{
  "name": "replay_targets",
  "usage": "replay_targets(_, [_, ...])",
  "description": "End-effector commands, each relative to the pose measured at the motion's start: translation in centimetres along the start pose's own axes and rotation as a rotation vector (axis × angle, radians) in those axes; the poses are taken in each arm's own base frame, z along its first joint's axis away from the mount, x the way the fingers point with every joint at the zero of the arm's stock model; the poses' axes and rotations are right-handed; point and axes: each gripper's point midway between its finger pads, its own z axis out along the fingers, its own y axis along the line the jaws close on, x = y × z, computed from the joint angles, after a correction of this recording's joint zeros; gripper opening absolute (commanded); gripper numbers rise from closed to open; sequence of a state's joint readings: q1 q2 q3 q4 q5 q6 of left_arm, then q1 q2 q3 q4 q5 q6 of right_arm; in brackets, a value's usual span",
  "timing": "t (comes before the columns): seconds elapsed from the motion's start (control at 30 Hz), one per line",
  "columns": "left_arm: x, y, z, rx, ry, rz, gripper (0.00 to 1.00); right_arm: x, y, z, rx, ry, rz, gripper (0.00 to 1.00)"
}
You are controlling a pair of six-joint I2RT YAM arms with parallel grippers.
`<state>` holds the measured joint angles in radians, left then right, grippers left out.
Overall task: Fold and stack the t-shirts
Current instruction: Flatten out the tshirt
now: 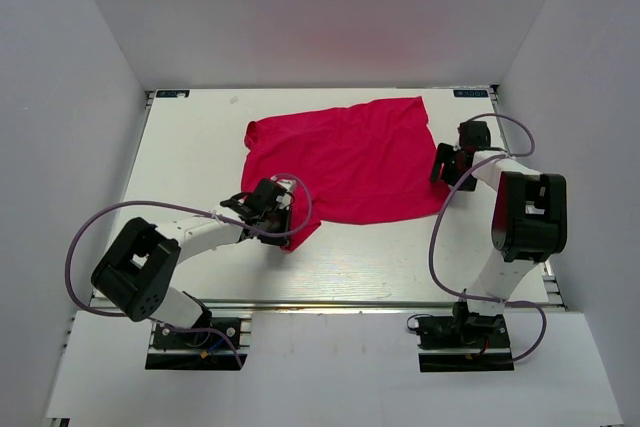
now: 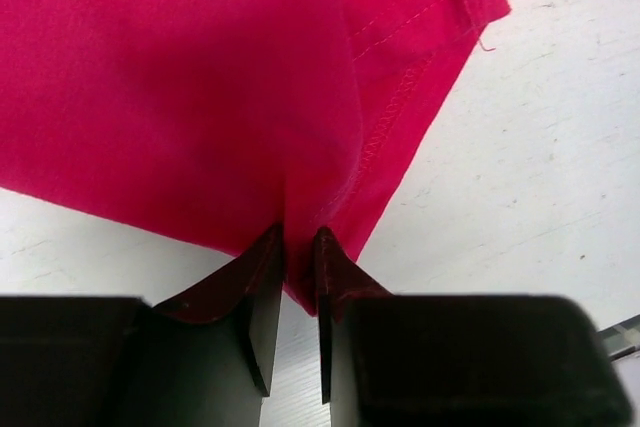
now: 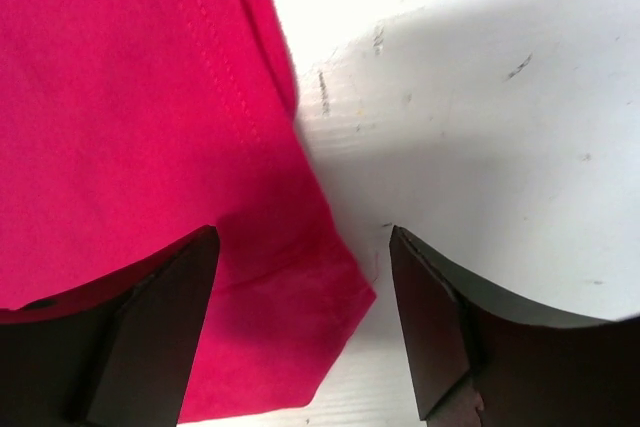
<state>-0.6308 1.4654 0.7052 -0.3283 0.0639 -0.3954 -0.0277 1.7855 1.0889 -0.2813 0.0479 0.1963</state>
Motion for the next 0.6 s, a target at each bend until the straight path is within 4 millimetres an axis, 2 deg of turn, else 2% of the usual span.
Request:
replay_targets(0.0, [-0.7,0.3,-0.6,-0.038,-0.009,-0.003,0.3,-1.9,0.0,0.1,-0.016,-0.043,-0.012,0.74])
replay_targets(0.03, [-0.7,0.2,-0.9,-0.037,-0.012,-0.012,0.31,-1.9,0.0,0.2,-0.017,-0.043,-0.012,0.73])
replay_targets(0.1, [-0.7,0.2,-1.1,-0.037,-0.012,-0.012,0.36,-1.9,0.1,0.3,-0.033,-0.039,-0.009,0.63])
replay_targets(0.23, [-1.2,0.5,-1.7,-0.064,-0.035,-0.021,0.51,-1.8,1.4,0.4,-0.112,-0.031,-0.019,0.57])
replay_targets(0.27, [-1.2,0.5,-1.7,-0.064,-0.035,-0.021,0.54,-1.7,1.5,0.6,-0.121,-0.025,-0.019,0.52])
replay_targets(0.3, [-1.9,0.5,-2.0,-0.067,-0.058,-0.021,0.6,-1.6,1.6,0.6,-0.126,-0.023,-0.019,0.33])
replay_targets(0.33, [-1.8,0.7,-2.1,-0.08,-0.054,-0.021,0.77,-1.6,1.6,0.6,-0.121,-0.019,-0.015,0.26])
replay_targets(0.43, [-2.9,0.9,-3.0,-0.106,-0.098,-0.043,0.91,-1.8,1.4,0.4,-0.107,-0.026,-0.014,0.18])
replay_targets(0.5, [-3.9,0.9,-3.6,-0.121,-0.14,-0.072,0.92,-2.6,1.1,-0.4,-0.091,-0.058,-0.016,0.12])
replay_targets(0.57, [-5.1,0.5,-4.8,-0.106,-0.194,-0.074,1.0,-2.9,1.2,-0.8,-0.091,-0.07,-0.011,0.04])
